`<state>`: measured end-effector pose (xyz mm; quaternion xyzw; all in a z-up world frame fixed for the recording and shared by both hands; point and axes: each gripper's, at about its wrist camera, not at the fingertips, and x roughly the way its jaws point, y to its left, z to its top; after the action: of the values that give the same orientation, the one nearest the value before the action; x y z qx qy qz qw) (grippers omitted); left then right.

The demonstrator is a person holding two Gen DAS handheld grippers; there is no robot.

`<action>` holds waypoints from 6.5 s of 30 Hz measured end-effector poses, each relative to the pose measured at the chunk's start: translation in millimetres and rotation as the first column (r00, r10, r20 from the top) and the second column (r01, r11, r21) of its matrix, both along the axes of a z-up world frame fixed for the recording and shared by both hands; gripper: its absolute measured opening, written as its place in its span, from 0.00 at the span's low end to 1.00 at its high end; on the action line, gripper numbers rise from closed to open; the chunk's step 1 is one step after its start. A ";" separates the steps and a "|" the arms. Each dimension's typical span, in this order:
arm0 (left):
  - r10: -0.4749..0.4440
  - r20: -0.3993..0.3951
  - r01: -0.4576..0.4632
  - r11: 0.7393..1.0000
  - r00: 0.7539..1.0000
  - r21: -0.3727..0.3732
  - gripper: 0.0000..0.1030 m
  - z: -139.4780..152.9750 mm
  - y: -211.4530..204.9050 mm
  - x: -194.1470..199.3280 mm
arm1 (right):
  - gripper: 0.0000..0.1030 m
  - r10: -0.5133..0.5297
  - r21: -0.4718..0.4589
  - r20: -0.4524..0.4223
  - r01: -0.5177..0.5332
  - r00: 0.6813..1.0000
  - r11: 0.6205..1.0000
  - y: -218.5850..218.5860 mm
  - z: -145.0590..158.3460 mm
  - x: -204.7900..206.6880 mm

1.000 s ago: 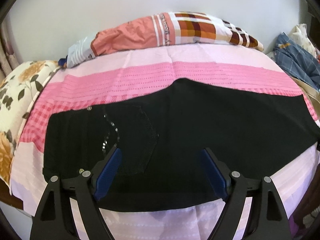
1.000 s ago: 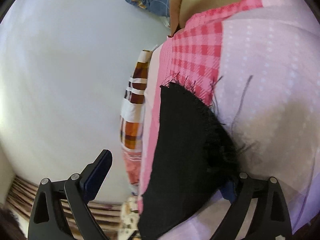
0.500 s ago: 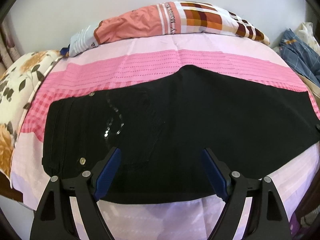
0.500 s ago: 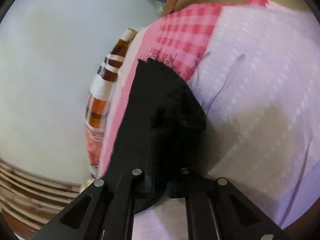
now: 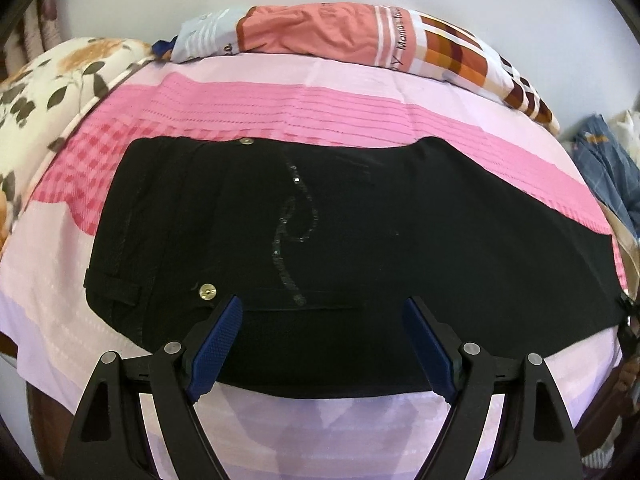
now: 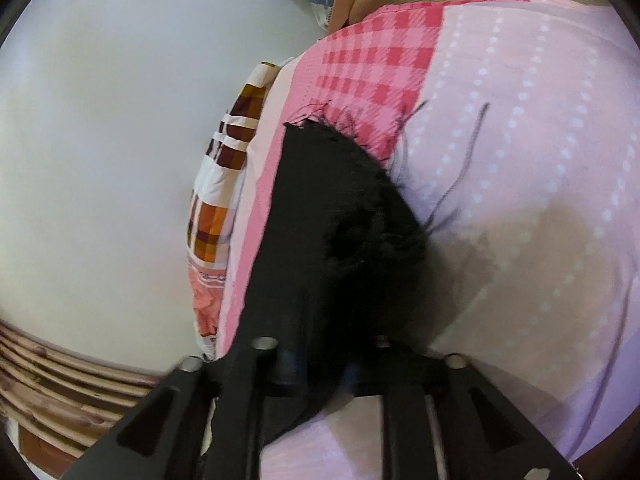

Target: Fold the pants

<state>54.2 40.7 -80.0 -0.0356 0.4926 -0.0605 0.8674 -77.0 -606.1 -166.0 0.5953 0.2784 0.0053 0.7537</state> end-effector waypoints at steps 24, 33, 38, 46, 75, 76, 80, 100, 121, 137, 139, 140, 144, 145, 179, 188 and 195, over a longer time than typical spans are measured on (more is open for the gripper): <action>-0.099 -0.008 0.099 0.994 0.995 0.049 0.80 3.1 -34.6 -1.6 | 0.36 -0.015 -0.086 -0.009 0.014 1.000 0.996 3.2 14.3 11.2; -0.112 -0.006 0.112 0.992 0.994 0.050 0.80 5.0 -38.2 -3.1 | 0.08 -0.022 -0.064 -0.056 0.018 0.998 0.998 -1.0 8.7 26.4; -0.110 0.010 0.109 0.992 0.994 0.058 0.80 9.2 -36.8 -3.2 | 0.08 -0.018 -0.066 -0.021 0.016 1.000 0.998 2.8 24.6 26.4; -0.100 0.009 0.099 0.993 0.995 0.070 0.80 9.3 -36.8 -3.3 | 0.08 0.052 -0.080 -0.002 -0.052 0.999 0.995 27.3 49.7 51.8; -0.102 0.060 0.089 0.976 0.993 0.199 0.80 15.2 -32.5 -15.1 | 0.08 0.461 -0.026 0.009 -0.460 0.888 0.887 232.4 57.0 161.9; -0.103 0.059 0.089 0.976 0.993 0.198 0.80 15.1 -32.6 -14.9 | 0.08 0.473 -0.025 0.009 -0.473 0.881 0.881 238.6 57.6 164.6; -0.097 0.048 0.086 0.977 0.994 0.196 0.80 12.8 -29.5 -13.7 | 0.08 0.523 -0.021 0.007 -0.522 0.853 0.852 265.0 57.1 166.6; -0.049 -0.004 0.049 0.986 0.999 0.158 0.80 4.3 -15.4 -8.5 | 0.09 0.635 -0.031 -0.034 -0.636 0.772 0.771 326.8 40.5 174.6; -0.042 -0.030 0.046 0.987 0.999 0.154 0.80 -1.0 -12.2 -5.9 | 0.40 0.705 0.006 -0.012 -0.705 0.709 0.709 337.3 39.2 170.1; -0.041 -0.033 0.045 0.988 0.999 0.146 0.80 -0.2 -8.9 -4.4 | 0.54 0.624 0.104 0.117 -0.635 0.772 0.766 278.2 42.9 154.4; -0.041 -0.039 0.046 0.989 0.998 0.142 0.80 -1.2 -9.2 -4.8 | 0.54 0.630 0.092 0.119 -0.640 0.768 0.763 278.8 44.4 151.9; -0.043 -0.041 0.048 0.989 0.998 0.139 0.80 -1.8 -9.7 -4.7 | 0.54 0.639 0.082 0.115 -0.648 0.761 0.757 282.3 44.7 151.8; -0.046 -0.043 0.051 0.989 0.998 0.140 0.80 -2.4 -10.5 -4.5 | 0.54 0.693 0.052 0.096 -0.698 0.715 0.714 306.3 43.2 153.8; -0.047 -0.041 0.052 0.989 0.998 0.140 0.80 -2.1 -10.9 -4.8 | 0.54 0.712 0.035 0.086 -0.716 0.697 0.697 315.4 43.7 154.1; -0.058 -0.015 0.060 0.985 0.998 0.163 0.80 1.0 -11.7 -7.6 | 0.48 0.762 -0.025 0.050 -0.762 0.645 0.647 348.7 39.8 158.5; -0.053 -0.011 0.054 0.985 0.999 0.162 0.80 4.5 -10.1 -6.9 | 0.50 0.779 -0.108 -0.004 -0.774 0.627 0.623 362.1 49.5 159.5; -0.044 -0.008 0.044 0.987 0.999 0.157 0.80 9.5 -3.8 -4.3 | 0.56 0.798 -0.180 -0.083 -0.796 0.597 0.578 376.9 50.6 158.5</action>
<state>49.9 36.9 -70.5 0.0435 0.4986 -0.0406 0.8648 81.5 -229.2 -115.4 0.3288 0.5125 0.3171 0.7271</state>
